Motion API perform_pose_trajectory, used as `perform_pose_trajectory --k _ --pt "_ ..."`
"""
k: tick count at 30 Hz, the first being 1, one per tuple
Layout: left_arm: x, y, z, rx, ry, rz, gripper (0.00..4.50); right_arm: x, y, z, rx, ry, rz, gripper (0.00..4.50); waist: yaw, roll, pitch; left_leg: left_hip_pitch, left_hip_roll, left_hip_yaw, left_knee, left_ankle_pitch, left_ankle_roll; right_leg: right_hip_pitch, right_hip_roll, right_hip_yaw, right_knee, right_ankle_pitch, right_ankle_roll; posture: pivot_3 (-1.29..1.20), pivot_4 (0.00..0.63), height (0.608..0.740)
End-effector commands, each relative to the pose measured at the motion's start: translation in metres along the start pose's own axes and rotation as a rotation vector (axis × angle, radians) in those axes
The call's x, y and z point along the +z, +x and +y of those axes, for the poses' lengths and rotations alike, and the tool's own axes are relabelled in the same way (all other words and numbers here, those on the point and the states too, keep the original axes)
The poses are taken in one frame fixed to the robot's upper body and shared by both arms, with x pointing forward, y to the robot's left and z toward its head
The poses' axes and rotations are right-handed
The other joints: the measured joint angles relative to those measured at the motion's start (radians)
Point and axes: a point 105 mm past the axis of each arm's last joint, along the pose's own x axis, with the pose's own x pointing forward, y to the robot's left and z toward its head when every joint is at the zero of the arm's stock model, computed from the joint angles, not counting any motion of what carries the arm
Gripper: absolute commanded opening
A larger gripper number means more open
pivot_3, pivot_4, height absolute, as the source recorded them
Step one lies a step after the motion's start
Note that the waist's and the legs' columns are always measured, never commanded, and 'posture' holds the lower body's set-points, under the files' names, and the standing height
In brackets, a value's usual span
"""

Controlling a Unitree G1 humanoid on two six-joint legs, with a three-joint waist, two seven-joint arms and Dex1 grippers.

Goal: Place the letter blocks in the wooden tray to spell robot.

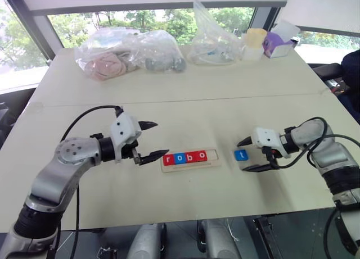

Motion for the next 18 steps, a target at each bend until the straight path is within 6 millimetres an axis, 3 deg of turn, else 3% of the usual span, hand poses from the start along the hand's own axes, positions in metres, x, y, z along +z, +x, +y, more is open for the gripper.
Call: perform_pose_trajectory --k 1,6,9,14,18 --pt "0.011 -0.005 0.001 0.014 0.033 -0.025 4.5 0.0 -0.004 -0.005 -0.016 -0.015 0.014 3.68 0.0 0.0 0.0 0.0 0.0 0.0 0.0 0.0 0.0 0.0 0.0 0.0 0.0 0.0 0.0 0.0 0.15 0.725" --pt "0.011 -0.006 0.001 0.017 0.033 -0.023 4.5 0.005 -0.007 -0.01 -0.033 -0.023 -0.007 1.22 0.0 0.0 0.0 0.0 0.0 0.0 0.0 0.0 0.0 0.0 0.0 0.0 0.0 0.0 -0.001 0.0 0.15 0.725" --pt "0.011 -0.006 0.001 0.019 0.034 -0.021 4.5 0.02 -0.007 -0.012 -0.043 -0.058 -0.042 1.14 -0.001 0.0 0.0 0.0 0.0 0.0 0.0 0.0 0.0 0.0 0.0 0.0 0.0 0.0 -0.001 0.0 0.15 0.725" --pt "0.011 -0.006 0.001 0.018 0.033 -0.023 4.5 0.062 -0.003 -0.01 -0.008 -0.146 -0.123 1.14 -0.002 0.0 0.0 0.0 0.0 0.0 0.0 0.0 0.0 -0.001 0.0 0.0 0.001 0.001 0.0 0.0 0.15 0.725" --pt "0.011 -0.005 0.001 0.016 0.034 -0.026 4.5 0.084 0.009 -0.007 0.043 -0.172 -0.154 1.14 -0.001 0.0 0.0 0.0 0.0 0.0 0.0 0.0 0.0 0.0 0.0 0.0 0.001 0.001 0.0 0.0 0.15 0.725"
